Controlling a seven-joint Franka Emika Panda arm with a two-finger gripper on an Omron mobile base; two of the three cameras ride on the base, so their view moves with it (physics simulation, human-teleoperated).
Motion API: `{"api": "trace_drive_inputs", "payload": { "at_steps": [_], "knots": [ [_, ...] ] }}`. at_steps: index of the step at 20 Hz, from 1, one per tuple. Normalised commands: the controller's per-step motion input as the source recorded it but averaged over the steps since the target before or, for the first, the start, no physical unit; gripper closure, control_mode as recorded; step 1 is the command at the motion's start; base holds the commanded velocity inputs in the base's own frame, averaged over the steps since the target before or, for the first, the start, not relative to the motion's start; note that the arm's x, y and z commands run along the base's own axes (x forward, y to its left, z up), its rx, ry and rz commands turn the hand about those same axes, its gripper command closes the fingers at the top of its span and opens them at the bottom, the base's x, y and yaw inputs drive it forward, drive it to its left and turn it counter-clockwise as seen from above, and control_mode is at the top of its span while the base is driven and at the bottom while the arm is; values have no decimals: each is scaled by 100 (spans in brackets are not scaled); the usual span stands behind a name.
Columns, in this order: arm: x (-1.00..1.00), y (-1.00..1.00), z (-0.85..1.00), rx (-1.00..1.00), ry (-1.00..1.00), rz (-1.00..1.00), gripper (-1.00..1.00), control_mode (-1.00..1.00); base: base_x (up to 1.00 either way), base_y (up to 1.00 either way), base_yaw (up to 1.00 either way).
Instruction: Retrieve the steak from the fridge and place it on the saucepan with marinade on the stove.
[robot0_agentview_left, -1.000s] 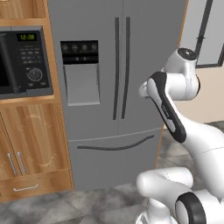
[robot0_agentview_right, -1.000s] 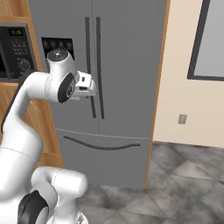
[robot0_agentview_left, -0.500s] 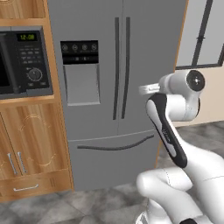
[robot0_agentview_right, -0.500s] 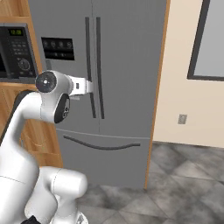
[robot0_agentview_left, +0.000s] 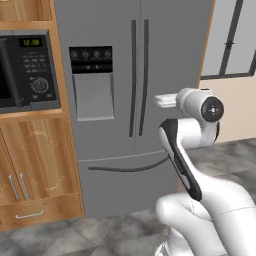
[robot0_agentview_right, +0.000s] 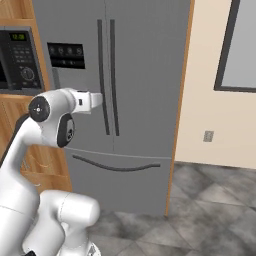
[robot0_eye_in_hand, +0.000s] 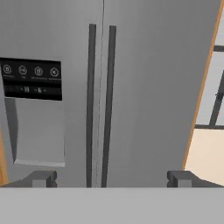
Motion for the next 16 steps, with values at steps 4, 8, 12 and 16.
{"api": "trace_drive_inputs", "payload": {
  "at_steps": [4, 8, 12, 16],
  "knots": [
    [4, 0, 19, 1, -4, -11, -100, -100, 0, 0, 0],
    [1, 0, 17, 2, -7, -4, -100, -100, 0, 0, 0],
    [0, 0, 2, 2, -19, 0, -100, -100, 0, 0, 0],
    [2, 0, 0, 1, -21, 2, -100, -100, 0, 0, 0]
  ]
}}
